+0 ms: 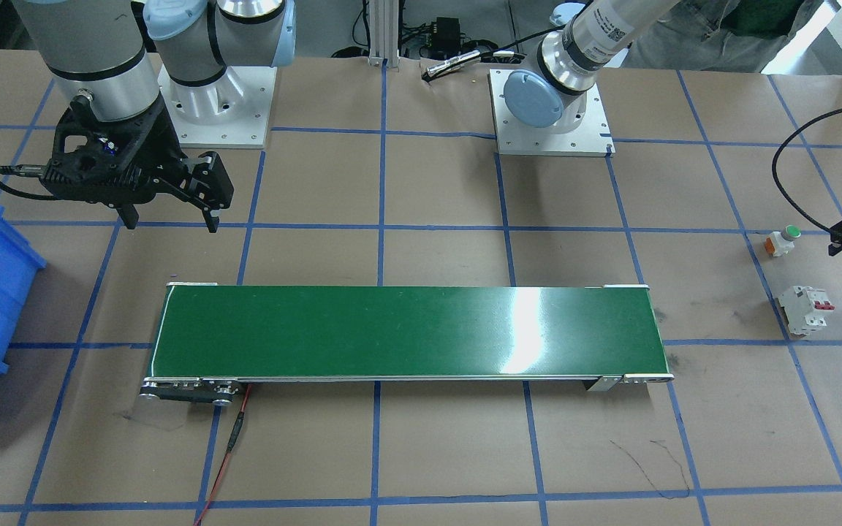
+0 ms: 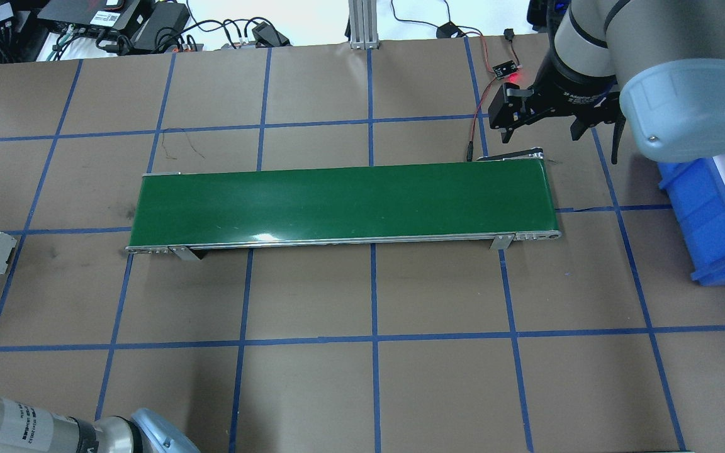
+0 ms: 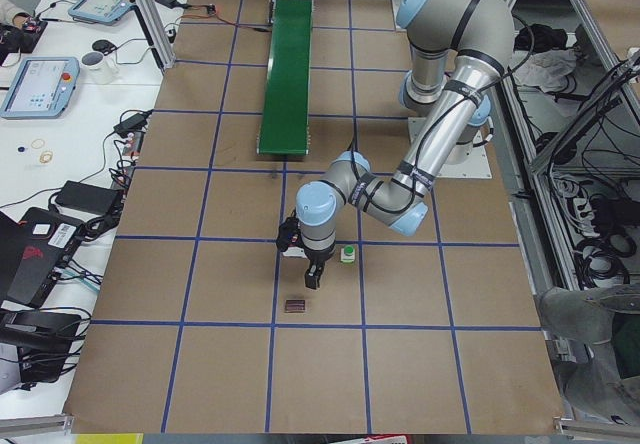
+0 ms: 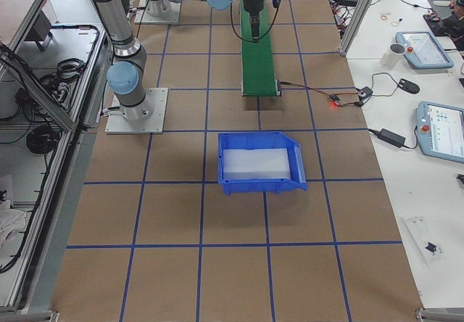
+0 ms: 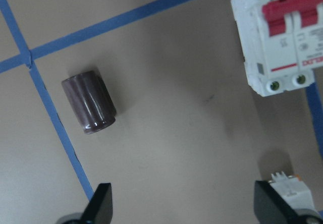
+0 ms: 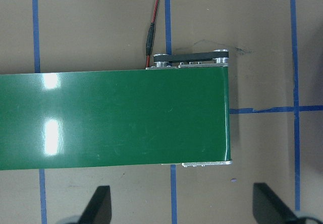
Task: Move capacitor from left to right
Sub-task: 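Lower the left gripper over the brown capacitor and close on it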
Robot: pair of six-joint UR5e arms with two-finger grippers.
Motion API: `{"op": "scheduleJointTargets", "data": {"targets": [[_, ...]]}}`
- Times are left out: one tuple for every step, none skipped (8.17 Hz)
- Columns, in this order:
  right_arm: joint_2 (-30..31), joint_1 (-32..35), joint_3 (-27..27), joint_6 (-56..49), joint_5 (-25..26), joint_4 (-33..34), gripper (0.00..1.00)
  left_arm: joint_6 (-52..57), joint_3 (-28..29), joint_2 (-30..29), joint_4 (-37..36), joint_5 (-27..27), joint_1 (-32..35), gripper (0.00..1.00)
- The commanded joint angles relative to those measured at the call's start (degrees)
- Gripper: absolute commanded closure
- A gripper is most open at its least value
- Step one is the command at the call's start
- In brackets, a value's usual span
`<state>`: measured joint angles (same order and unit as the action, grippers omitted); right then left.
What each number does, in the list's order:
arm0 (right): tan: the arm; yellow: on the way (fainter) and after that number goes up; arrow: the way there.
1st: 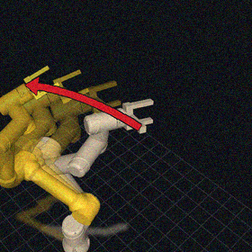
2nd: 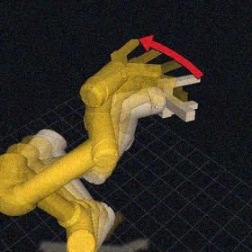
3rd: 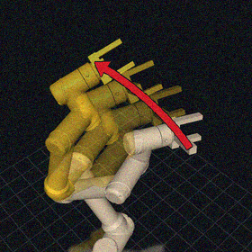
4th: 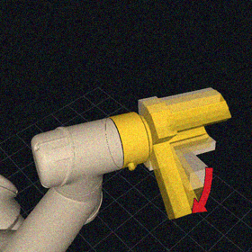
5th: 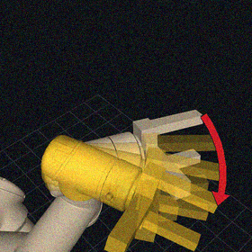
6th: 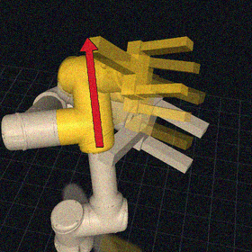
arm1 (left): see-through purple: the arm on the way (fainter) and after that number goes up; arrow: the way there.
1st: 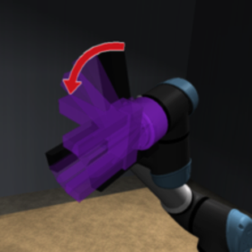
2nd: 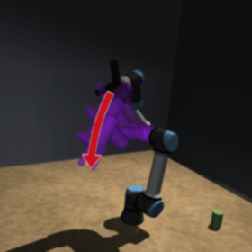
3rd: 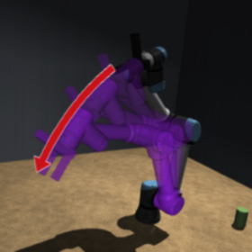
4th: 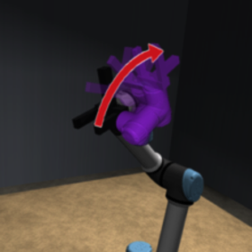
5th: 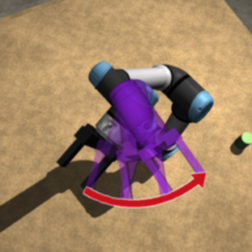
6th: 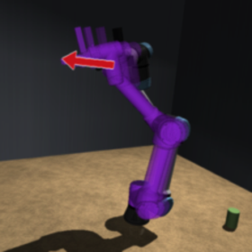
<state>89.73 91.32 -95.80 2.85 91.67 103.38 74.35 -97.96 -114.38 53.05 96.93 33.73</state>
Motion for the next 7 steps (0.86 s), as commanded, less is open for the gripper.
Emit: {"op": "scheduleJointTargets", "data": {"targets": [[0.00, 0.00, 0.00, -0.03, 0.00, -0.02, 0.00, 1.32, 0.84, -3.64, -7.56, -3.82, -0.86, 0.00], [0.00, 0.00, 0.00, -0.03, 0.00, -0.02, 0.00, 0.71, 1.28, -5.14, -11.35, -5.07, -1.03, 0.00], [0.00, 0.00, 0.00, -0.03, 0.00, -0.02, 0.00, -1.12, 2.15, -5.59, -11.73, -5.34, -1.38, 0.00], [0.00, 0.00, 0.00, -0.03, 0.00, -0.02, 0.00, -4.18, 3.21, -5.85, -11.74, -5.95, -1.56, 0.00], [0.00, 0.00, 0.00, 0.05, 0.00, -0.02, 0.00, -6.74, 3.91, -6.46, -11.74, -7.79, -1.74, 0.00], [0.00, 0.00, 0.00, 0.05, 0.00, -0.02, 0.00, -8.85, 4.10, -7.69, -11.74, -8.67, -2.17, 0.00], [0.00, 0.00, 0.00, 0.14, 0.00, -0.02, 0.00, -11.83, 4.10, -8.66, -11.74, -10.16, -2.70, 0.00]]}}
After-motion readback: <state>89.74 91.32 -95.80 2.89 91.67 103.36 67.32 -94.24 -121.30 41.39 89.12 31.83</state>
